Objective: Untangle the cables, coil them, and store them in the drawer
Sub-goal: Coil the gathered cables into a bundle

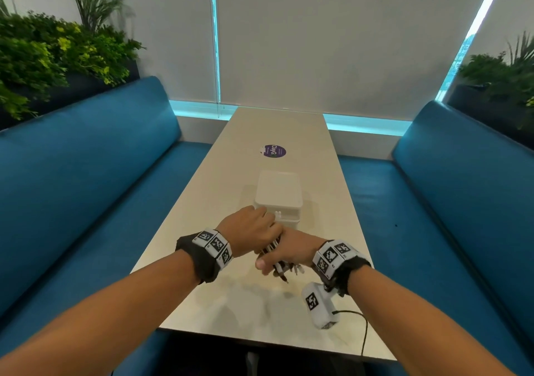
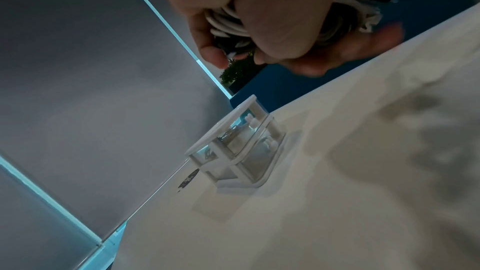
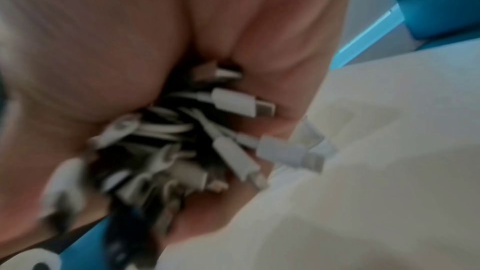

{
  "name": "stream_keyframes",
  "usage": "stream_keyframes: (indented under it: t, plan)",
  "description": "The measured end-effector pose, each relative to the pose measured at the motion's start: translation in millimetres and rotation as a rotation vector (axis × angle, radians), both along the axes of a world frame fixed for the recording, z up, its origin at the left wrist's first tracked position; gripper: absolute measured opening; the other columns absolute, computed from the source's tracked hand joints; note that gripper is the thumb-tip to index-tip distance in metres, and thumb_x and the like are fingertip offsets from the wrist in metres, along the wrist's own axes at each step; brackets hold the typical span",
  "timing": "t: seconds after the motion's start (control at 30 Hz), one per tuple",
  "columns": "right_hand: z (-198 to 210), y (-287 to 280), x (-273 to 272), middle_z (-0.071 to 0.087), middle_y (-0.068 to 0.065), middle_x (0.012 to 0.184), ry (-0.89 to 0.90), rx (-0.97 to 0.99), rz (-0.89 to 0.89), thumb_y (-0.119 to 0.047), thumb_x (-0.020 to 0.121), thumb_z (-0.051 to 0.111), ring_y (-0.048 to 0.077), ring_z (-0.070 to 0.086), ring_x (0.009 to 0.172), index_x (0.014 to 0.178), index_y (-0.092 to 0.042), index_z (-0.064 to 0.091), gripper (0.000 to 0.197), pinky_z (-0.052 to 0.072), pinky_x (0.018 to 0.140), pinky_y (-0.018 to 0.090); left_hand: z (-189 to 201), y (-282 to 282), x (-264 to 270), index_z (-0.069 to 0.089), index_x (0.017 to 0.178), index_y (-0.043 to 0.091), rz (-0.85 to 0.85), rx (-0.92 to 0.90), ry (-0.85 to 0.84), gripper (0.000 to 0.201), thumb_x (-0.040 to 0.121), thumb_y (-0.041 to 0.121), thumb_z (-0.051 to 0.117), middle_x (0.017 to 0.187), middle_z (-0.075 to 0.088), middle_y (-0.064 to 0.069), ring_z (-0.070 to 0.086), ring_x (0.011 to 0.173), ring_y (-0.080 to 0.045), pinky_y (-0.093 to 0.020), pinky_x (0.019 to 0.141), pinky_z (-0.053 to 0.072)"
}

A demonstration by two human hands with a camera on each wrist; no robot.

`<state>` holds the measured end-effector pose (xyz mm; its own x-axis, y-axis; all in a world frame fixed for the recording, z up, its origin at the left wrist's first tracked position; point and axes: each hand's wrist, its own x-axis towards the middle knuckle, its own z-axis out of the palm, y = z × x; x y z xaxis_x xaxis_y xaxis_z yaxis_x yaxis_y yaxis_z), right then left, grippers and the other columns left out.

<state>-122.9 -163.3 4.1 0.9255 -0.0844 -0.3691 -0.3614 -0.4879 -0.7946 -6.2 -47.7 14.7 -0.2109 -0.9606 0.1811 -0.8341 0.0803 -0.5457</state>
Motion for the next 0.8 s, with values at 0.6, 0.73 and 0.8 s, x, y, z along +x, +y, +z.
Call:
stream_keyframes:
  t: [0.6, 0.73, 0.8]
  plan:
    - [1, 6, 17, 0.063, 0.002, 0.085, -0.067, -0.924, -0.152, -0.033, 0.078, 0.065, 0.023, 0.060, 0.071, 0.093, -0.020, 0.066, 0.020, 0.054, 0.066, 0.032, 7, -10, -6, 0.063, 0.100, 0.013, 0.551, 0.221, 0.486, 0.010, 0.091, 0.011, 0.059, 0.099, 0.068, -0.010, 0.064, 0.087, -0.031, -0.034, 0.067, 0.041]
    - [-6, 5, 15, 0.064, 0.002, 0.091, -0.059, -1.008, -0.163, -0.041, 0.080, 0.065, 0.024, 0.058, 0.073, 0.095, -0.022, 0.065, 0.024, 0.053, 0.071, 0.033, 4, -16, -16, 0.066, 0.094, 0.017, 0.627, 0.230, 0.542, 0.010, 0.086, 0.013, 0.062, 0.096, 0.068, -0.006, 0.064, 0.083, -0.027, -0.033, 0.068, 0.045]
    - [-9, 4, 14, 0.066, 0.002, 0.092, -0.067, -1.061, -0.141, -0.039, 0.083, 0.060, 0.025, 0.061, 0.075, 0.096, -0.023, 0.065, 0.021, 0.051, 0.070, 0.033, 0, -18, -20, 0.066, 0.094, 0.016, 0.662, 0.227, 0.583, 0.012, 0.084, 0.011, 0.062, 0.094, 0.068, -0.005, 0.062, 0.078, -0.027, -0.033, 0.068, 0.047]
